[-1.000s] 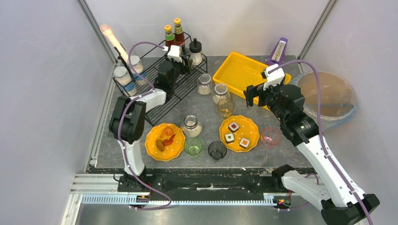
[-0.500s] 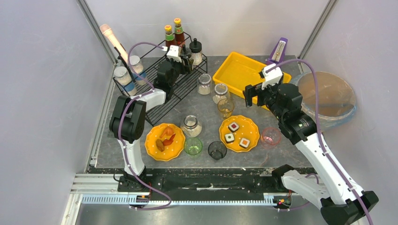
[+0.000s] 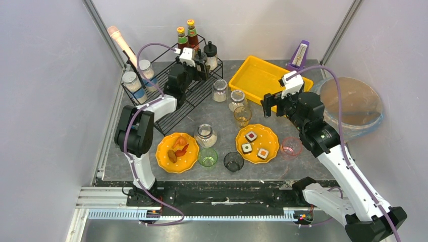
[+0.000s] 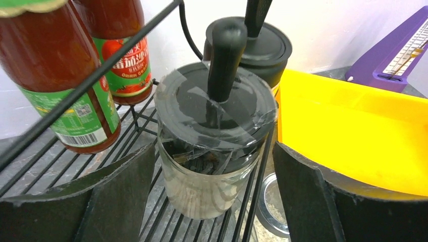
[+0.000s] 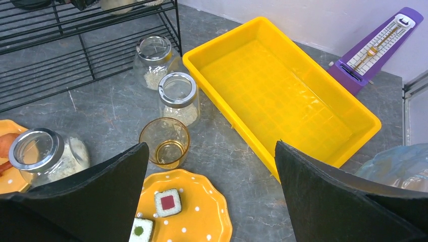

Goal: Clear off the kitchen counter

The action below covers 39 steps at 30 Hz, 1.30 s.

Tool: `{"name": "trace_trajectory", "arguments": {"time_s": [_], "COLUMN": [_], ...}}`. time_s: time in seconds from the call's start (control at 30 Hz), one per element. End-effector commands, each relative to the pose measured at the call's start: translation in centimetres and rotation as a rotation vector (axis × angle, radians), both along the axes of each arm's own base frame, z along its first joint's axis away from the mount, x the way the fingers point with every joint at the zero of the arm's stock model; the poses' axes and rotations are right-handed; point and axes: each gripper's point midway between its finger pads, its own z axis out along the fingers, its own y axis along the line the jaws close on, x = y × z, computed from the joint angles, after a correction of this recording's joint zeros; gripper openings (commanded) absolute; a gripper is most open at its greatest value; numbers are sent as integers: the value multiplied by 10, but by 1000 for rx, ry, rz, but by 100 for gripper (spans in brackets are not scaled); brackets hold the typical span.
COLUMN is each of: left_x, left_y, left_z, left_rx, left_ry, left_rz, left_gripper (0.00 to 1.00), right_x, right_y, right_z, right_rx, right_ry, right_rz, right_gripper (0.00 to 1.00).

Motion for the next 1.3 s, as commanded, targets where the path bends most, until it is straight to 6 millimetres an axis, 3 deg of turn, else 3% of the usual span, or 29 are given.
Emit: {"name": "trace_trajectory", "arguments": {"time_s": [0.0, 0.1, 0.23, 0.37, 0.47, 0.6, 0.77, 0.93, 1.1, 1.27], "left_x": [-17, -29, -54, -90, -123, -174, -241, -284, -304, -309], "left_y": [4, 8, 15, 23, 31, 25, 0, -12, -2, -3], "left_z": [60, 66, 78, 85, 79, 53, 17, -7, -28, -52], "left_rx": [-57, -40, -19, 13, 8, -12, 74, 135, 302, 416], "left_ry": [-73, -41, 6, 120, 260, 461, 653, 758, 794, 828], "left_rz": [2, 1, -1, 23, 62, 92, 73, -5, -70, -145], "left_gripper": [93, 99, 100, 100, 100, 100, 100, 100, 100, 99], "right_x": [-2, -2, -1, 1, 3, 1, -11, -24, -39, -45], "right_y": [1, -3, -11, -21, -26, -31, -23, -15, -5, 0], "right_z": [13, 13, 14, 11, 7, 4, -11, -29, -55, -53], "right_rx": [42, 39, 30, 21, 27, 57, 75, 85, 130, 154], "right_ry": [-40, -41, -47, -39, -21, 3, 36, 79, 76, 57], "right_rz": [-2, -21, -66, -123, -164, -205, -148, -85, -9, 32], "right_gripper": [98, 98, 98, 98, 98, 98, 98, 98, 98, 98]}}
